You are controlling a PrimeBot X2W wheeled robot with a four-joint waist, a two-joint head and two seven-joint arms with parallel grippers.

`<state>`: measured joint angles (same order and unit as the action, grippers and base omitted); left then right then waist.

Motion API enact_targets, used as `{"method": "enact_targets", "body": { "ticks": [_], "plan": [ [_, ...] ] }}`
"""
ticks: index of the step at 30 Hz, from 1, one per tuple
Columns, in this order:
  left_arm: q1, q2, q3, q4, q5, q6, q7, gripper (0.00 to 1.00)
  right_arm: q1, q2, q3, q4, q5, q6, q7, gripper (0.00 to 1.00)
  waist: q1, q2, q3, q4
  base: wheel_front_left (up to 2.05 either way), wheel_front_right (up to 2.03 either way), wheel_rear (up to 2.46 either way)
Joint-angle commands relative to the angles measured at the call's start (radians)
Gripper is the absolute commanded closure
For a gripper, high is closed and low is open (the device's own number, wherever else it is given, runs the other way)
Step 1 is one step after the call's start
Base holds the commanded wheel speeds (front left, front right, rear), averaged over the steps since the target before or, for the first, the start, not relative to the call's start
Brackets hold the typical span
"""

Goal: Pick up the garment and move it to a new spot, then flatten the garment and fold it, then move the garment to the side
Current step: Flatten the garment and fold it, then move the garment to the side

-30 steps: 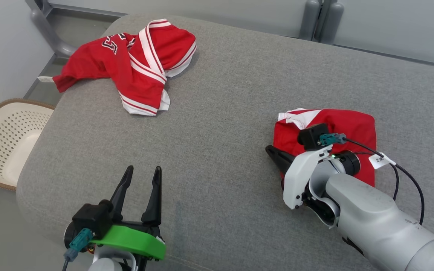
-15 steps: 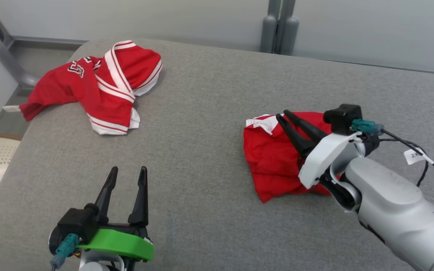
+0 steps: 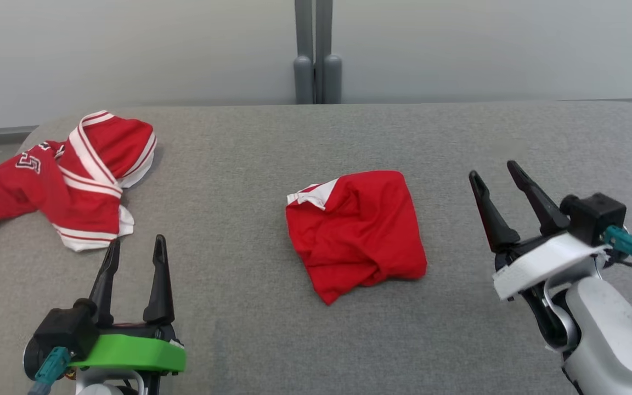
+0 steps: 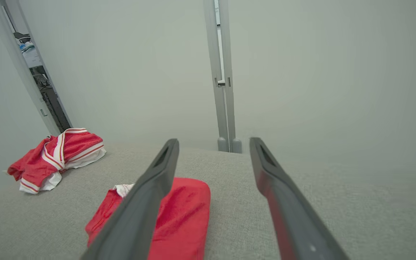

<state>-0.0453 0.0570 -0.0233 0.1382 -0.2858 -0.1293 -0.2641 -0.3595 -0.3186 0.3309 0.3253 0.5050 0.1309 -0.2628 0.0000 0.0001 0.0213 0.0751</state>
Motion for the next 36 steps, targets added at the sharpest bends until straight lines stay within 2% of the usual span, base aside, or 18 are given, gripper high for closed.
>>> {"method": "enact_targets", "body": {
  "ticks": [1, 5, 11, 20, 27, 36],
  "plan": [
    [0.015, 0.006, 0.011, -0.004, 0.016, 0.000, 0.000, 0.00, 0.031, 0.014, -0.030, -0.018, -0.015, -0.001, -0.002, 0.00, 0.0000, -0.0001, -0.021, -0.047, 0.00, 0.00, 0.00],
    [0.015, 0.002, 0.026, -0.016, 0.018, 0.000, 0.000, 0.00, 0.122, 0.057, -0.098, -0.042, -0.060, 0.000, -0.002, 0.00, 0.0000, -0.0001, -0.020, -0.069, 0.00, 0.00, 0.00],
    [0.028, -0.001, 0.028, -0.018, 0.016, 0.000, 0.000, 0.00, 0.185, 0.097, -0.134, -0.067, -0.090, 0.000, -0.003, 0.00, 0.0000, -0.0001, -0.015, -0.085, 0.00, 0.00, 0.00],
    [0.023, -0.004, 0.007, -0.013, 0.015, -0.001, 0.000, 0.00, 0.164, 0.091, -0.117, -0.046, -0.090, 0.000, -0.003, 0.00, 0.0000, -0.0001, -0.008, -0.061, 0.00, 0.00, 0.00],
    [-0.013, -0.005, -0.034, -0.009, 0.008, -0.002, 0.000, 0.00, 0.051, 0.046, -0.059, 0.061, -0.011, 0.000, 0.105, 0.00, 0.0000, -0.0001, 0.040, 0.022, 0.00, 0.00, 0.00],
    [-0.050, -0.006, -0.067, 0.005, -0.002, -0.001, 0.000, 0.00, -0.179, 0.010, 0.015, 0.290, 0.087, 0.000, 0.322, 0.00, 0.0000, -0.0001, 0.124, 0.159, 0.00, 0.00, 0.00]
  ]
}}
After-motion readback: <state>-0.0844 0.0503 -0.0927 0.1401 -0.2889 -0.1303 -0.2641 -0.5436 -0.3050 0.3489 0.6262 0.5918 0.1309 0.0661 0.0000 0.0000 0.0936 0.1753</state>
